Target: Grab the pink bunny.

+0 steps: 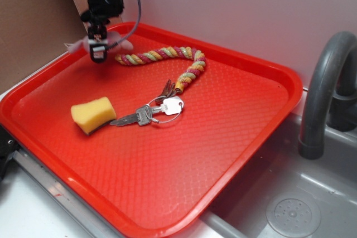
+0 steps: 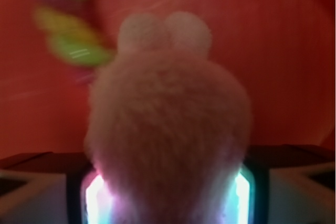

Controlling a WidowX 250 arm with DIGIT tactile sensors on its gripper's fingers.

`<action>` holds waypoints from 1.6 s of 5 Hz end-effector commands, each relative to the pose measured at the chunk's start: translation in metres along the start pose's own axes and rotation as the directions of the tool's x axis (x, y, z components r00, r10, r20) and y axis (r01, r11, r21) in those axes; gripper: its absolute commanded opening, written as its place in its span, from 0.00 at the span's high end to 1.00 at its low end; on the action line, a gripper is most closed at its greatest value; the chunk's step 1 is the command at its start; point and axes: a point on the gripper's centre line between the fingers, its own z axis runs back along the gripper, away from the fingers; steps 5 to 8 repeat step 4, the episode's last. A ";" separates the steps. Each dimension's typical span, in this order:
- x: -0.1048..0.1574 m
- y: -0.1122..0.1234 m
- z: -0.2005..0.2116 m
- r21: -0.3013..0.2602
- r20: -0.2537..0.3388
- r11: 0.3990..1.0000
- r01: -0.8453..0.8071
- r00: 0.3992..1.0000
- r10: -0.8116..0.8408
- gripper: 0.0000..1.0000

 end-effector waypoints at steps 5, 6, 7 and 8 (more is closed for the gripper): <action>-0.057 -0.112 0.121 -0.040 0.333 0.955 -0.294 0.897 0.290 1.00; -0.057 -0.112 0.121 -0.040 0.333 0.955 -0.294 0.897 0.290 1.00; -0.057 -0.112 0.121 -0.040 0.333 0.955 -0.294 0.897 0.290 1.00; -0.057 -0.112 0.121 -0.040 0.333 0.955 -0.294 0.897 0.290 1.00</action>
